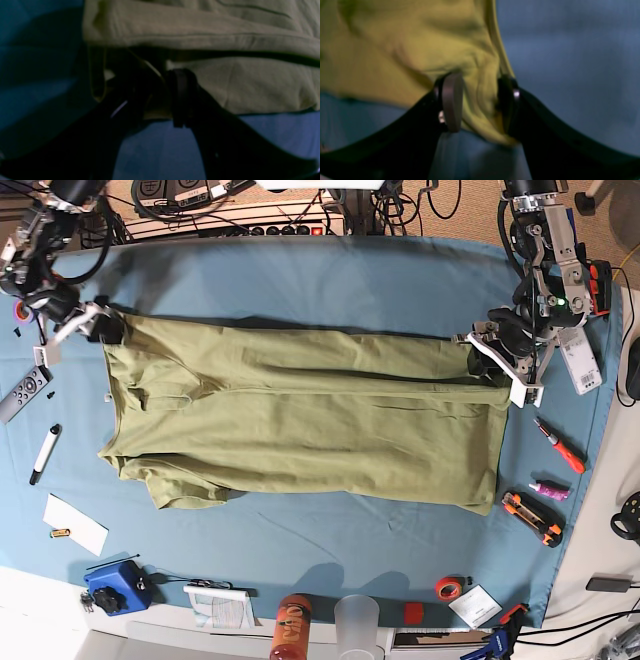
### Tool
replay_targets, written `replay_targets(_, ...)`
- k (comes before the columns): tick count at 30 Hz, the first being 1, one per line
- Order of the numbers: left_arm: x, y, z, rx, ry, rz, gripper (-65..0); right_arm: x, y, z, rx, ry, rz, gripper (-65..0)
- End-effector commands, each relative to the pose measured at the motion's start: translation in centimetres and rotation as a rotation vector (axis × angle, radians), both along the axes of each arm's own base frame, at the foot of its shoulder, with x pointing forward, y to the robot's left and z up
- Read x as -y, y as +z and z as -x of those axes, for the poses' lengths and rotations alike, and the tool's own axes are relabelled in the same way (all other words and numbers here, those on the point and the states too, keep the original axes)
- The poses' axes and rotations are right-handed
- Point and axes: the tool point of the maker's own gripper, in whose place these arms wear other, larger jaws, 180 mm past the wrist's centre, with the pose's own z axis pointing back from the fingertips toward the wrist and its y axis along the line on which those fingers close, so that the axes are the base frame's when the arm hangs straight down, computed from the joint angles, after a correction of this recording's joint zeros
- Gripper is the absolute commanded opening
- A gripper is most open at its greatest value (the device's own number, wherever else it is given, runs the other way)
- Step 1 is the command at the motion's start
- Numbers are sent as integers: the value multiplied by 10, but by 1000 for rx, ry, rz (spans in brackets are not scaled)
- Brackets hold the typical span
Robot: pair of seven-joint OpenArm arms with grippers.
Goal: Layout the t-shirt on the table in an organized manner, then fold the t-shirt properly
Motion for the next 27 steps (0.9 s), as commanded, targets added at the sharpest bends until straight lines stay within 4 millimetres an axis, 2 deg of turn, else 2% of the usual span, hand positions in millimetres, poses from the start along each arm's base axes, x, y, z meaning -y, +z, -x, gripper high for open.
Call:
replay_targets(1, 1, -2, 5, -27, -20, -7, -476, 0, -6, 7, -45, 9, 14, -399)
replay_targets(4, 1, -2, 5, -27, -20, -8, -476, -10, -12, 8, -51, 7, -11, -399)
replay_targets(8, 1, -2, 6, -31, -21, -6, -476, -10, -14, 10, -67, 10, -6, -405)
replay_targets(9, 1, -4, 8, -37, -21, -7, -477, -8, -15, 11, -76, 11, 4, -433)
replay_targets(11, 2, -7, 13, -56, -24, -7, -510, -6, -18, 14, -95, 12, 23, -543)
replay_targets(13, 2, -10, 18, -67, -24, -7, -607, -5, -19, 15, -102, 12, 31, -650)
replay_targets(14, 2, -11, 20, -73, -24, -5, -650, -5, -18, 15, -101, 12, 31, -650)
replay_targets(17, 3, -12, 22, -76, -24, 5, -650, -3, -15, 11, -91, 12, 36, -650)
replay_targets(21, 1, -12, 22, -79, -15, 3, -650, 11, -4, 4, -75, 13, 73, -650)
replay_targets(27, -20, -10, 25, -85, 44, 2, -650, 32, 10, 1, -53, -6, 119, -650)
